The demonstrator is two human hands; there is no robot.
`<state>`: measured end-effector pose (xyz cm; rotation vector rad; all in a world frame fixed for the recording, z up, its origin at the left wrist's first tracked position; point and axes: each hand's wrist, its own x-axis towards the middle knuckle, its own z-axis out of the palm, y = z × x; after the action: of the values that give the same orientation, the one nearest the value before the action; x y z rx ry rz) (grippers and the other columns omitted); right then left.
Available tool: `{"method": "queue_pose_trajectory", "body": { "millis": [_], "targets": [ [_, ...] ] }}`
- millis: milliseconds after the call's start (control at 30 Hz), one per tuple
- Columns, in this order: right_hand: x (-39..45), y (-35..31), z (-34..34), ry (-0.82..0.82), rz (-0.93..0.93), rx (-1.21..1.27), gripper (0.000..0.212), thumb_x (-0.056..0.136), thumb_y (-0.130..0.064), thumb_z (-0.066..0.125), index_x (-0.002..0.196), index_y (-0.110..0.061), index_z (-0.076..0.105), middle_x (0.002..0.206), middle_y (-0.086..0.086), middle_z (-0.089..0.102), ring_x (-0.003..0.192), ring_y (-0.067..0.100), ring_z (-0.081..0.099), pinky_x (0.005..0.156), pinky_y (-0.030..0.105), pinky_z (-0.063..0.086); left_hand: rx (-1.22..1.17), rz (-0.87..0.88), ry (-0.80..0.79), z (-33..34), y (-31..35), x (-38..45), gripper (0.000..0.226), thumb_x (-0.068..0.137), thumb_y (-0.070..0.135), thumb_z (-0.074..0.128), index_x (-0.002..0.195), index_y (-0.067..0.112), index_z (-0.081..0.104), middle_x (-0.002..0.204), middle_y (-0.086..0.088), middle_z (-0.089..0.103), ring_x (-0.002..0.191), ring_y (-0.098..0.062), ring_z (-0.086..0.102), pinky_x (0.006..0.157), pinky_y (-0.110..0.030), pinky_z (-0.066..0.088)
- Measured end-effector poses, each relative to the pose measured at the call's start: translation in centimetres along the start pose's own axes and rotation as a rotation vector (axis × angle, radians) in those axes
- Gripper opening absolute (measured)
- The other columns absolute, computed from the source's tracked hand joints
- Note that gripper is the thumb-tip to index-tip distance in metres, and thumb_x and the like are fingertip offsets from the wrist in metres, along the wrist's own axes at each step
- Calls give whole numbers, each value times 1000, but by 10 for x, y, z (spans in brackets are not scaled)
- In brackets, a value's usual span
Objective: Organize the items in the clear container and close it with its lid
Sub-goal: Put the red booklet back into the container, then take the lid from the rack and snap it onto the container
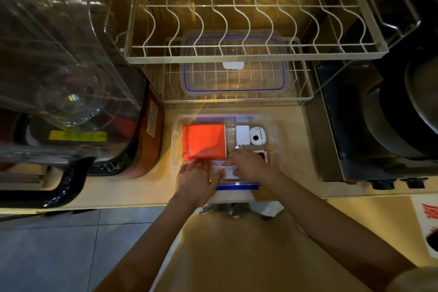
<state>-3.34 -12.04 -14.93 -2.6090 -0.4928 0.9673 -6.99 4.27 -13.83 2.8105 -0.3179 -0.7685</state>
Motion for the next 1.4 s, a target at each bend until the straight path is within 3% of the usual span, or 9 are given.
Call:
{"method": "queue_pose_trajectory", "body": {
  "millis": [200,400,533,800,1000,1100,1133,1267,1400],
  "targets": [
    [2,1,1,9,6,-3,39,86,-4,56,125,-12,59,125,11,60,116,25,53,98,36,44,-20,-29,-69,3,-2,7,59,90,59,26,117,18,57,124,-6,62,116,-21,55,105,-39,36],
    [4,3,6,-58,23,121,29,87,-6,51,113,-6,64,117,14,64,104,26,60,92,39,50,-30,-31,-30,2,-1,6,56,90,57,29,108,18,65,114,-7,66,104,-21,60,93,-35,42],
    [0,3,4,-73,-10,163,30,90,-4,47,114,-6,64,121,13,63,106,26,60,94,38,49,-59,-52,-59,1,1,5,57,90,58,29,110,18,64,113,-8,66,99,-21,61,82,-31,45],
    [-9,11,-2,16,23,253,34,94,-5,42,122,-7,61,117,13,66,104,25,62,92,40,50,-62,-7,17,-1,-1,0,52,92,54,29,115,17,57,118,-5,64,106,-21,60,93,-34,42],
    [-22,26,-26,144,137,473,31,97,-11,43,121,-15,62,125,6,64,112,21,61,96,30,49,-127,-7,126,-22,3,2,36,94,42,36,110,21,61,103,-8,70,92,-26,64,75,-31,45],
    [-31,29,-49,263,154,629,27,96,-11,47,117,-8,64,120,6,64,104,13,58,78,6,44,-198,-41,159,-41,5,12,29,91,34,44,103,23,67,103,-11,72,96,-31,64,79,-35,48],
    [-34,30,-57,302,152,686,26,95,-10,48,115,-5,64,115,8,65,98,12,59,72,4,44,-254,-48,163,-50,6,16,29,89,34,45,99,21,69,101,-13,72,97,-33,64,80,-37,50],
    [-42,37,-87,508,167,815,22,94,-8,49,107,-5,66,92,8,68,79,15,61,75,22,47,-463,-23,345,-90,9,38,35,74,33,45,86,16,73,89,-16,75,91,-31,68,81,-38,52],
    [-38,48,-109,727,214,942,19,95,-10,46,106,-9,62,78,0,63,70,14,59,65,24,50,-568,-49,501,-118,6,58,24,87,17,55,106,10,67,98,-16,72,93,-28,67,80,-30,48]
  ]
}}
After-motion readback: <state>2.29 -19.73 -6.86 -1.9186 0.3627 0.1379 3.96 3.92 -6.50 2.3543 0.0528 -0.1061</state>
